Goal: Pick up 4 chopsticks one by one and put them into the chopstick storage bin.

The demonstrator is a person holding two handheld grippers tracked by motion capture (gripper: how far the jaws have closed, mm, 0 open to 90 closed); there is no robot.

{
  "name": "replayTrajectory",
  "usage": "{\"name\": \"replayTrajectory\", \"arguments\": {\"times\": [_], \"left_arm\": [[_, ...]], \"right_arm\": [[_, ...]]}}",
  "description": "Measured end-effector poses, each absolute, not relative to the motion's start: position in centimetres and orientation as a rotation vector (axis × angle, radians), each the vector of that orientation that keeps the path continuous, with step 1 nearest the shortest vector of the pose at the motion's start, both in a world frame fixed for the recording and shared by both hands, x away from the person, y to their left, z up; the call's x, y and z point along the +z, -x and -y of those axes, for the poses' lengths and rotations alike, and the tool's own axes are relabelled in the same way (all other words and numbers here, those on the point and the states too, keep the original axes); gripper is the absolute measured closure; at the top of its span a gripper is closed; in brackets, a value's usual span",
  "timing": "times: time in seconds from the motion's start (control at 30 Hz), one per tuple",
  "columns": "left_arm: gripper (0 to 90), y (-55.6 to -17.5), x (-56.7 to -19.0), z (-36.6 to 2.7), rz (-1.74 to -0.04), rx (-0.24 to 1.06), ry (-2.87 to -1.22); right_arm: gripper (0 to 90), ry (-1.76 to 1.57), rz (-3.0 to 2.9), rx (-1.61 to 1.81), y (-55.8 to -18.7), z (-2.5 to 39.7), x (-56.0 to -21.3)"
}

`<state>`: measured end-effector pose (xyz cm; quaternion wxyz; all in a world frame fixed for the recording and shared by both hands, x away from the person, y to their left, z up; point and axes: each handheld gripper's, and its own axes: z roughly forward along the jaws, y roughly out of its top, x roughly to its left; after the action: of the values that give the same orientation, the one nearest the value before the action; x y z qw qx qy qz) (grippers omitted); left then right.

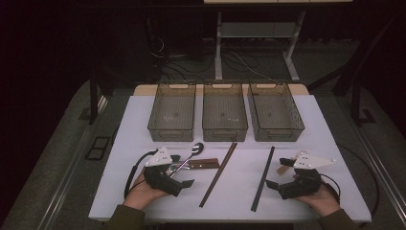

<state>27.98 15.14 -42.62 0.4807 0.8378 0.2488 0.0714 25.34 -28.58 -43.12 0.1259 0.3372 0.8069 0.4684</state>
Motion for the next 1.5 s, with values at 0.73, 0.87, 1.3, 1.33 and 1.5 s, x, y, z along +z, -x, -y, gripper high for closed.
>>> {"name": "replayTrajectory", "arguments": {"times": [0.73,0.87,1.3,1.33,1.5], "left_arm": [[0.0,-27.9,-42.5,-15.2,-0.615,0.18,-2.034],[0.0,-28.0,-42.5,-15.3,-0.616,0.177,-2.031],[0.0,-28.2,-42.6,-15.2,-0.621,0.173,-2.027],[0.0,-28.2,-42.6,-15.2,-0.622,0.174,-2.026],[0.0,-28.3,-42.6,-15.2,-0.623,0.173,-2.025]], "right_arm": [[60.9,-0.98,-2.561,1.315,-24.7,27.4,-42.7],[73.7,-0.949,-2.626,1.289,-24.5,26.6,-43.0],[88.9,-0.81,-2.78,1.237,-23.4,23.8,-43.6],[88.9,-0.798,-2.783,1.24,-23.3,23.6,-43.6],[88.9,-0.769,-2.811,1.224,-23.0,22.8,-43.8]]}}
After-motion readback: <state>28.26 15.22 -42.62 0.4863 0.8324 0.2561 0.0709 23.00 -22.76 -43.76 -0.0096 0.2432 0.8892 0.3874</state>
